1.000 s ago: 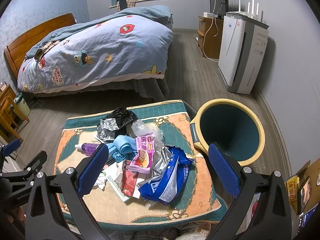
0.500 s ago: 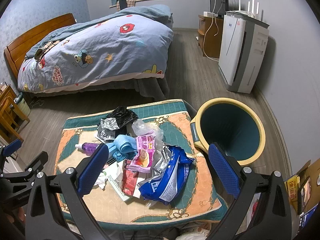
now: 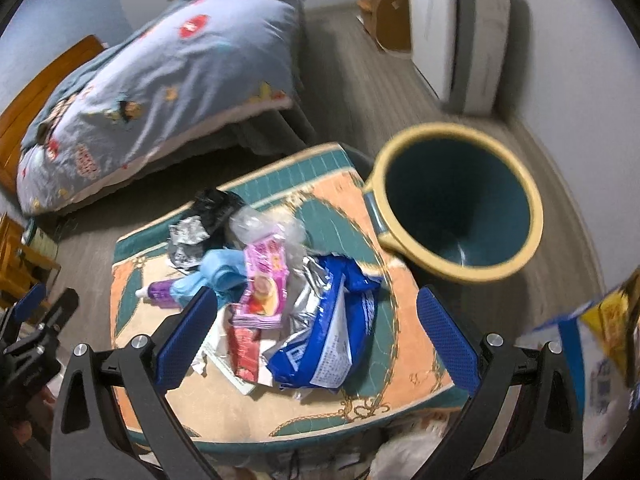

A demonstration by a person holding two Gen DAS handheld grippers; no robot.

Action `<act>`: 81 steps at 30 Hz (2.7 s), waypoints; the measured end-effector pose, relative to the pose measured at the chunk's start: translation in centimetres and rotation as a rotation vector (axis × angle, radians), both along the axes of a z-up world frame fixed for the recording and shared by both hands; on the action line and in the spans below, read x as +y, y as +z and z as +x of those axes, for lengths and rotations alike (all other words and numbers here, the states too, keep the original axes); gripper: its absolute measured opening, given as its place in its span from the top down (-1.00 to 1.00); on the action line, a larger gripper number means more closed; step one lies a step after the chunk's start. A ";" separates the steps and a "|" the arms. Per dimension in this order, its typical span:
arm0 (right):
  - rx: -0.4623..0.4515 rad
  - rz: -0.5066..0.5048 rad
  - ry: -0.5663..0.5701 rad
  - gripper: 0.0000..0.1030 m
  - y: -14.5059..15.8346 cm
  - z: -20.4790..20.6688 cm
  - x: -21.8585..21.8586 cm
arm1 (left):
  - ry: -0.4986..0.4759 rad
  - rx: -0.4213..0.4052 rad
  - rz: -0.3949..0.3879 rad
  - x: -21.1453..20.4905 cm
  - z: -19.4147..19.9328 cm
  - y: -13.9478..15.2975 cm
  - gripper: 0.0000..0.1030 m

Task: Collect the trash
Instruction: 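Grasp the blue-and-silver snack bag with the right gripper while the left gripper grasps the black plastic bag, then carry the snack bag over the wastebasket and open the right gripper while the left drops the black bag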

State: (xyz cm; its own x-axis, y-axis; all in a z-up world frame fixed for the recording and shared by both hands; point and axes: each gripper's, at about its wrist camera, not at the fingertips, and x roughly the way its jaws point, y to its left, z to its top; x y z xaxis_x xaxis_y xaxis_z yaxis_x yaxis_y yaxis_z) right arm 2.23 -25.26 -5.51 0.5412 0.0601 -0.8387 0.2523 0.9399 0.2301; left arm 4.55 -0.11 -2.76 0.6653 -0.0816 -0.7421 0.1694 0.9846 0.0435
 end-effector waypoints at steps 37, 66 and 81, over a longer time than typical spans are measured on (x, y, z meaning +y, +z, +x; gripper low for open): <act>0.372 0.222 0.083 0.76 -9.3 6.6 -1.7 | -0.203 0.281 0.189 -7.4 14.6 -13.1 0.22; 0.073 0.134 0.098 0.76 -0.5 7.4 -4.0 | 0.000 0.299 -0.038 -2.4 16.7 -12.0 -0.40; 0.011 0.125 0.064 0.76 0.8 8.7 -6.5 | -0.055 0.086 -0.039 -5.0 15.8 -5.3 0.46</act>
State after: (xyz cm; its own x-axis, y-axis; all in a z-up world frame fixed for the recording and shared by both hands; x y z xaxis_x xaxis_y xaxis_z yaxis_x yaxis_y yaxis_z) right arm 10.95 -31.81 -4.68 0.5239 0.1983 -0.8283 0.1963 0.9182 0.3440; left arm 20.39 -5.10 -8.04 0.5928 -0.1463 -0.7920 0.2245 0.9744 -0.0120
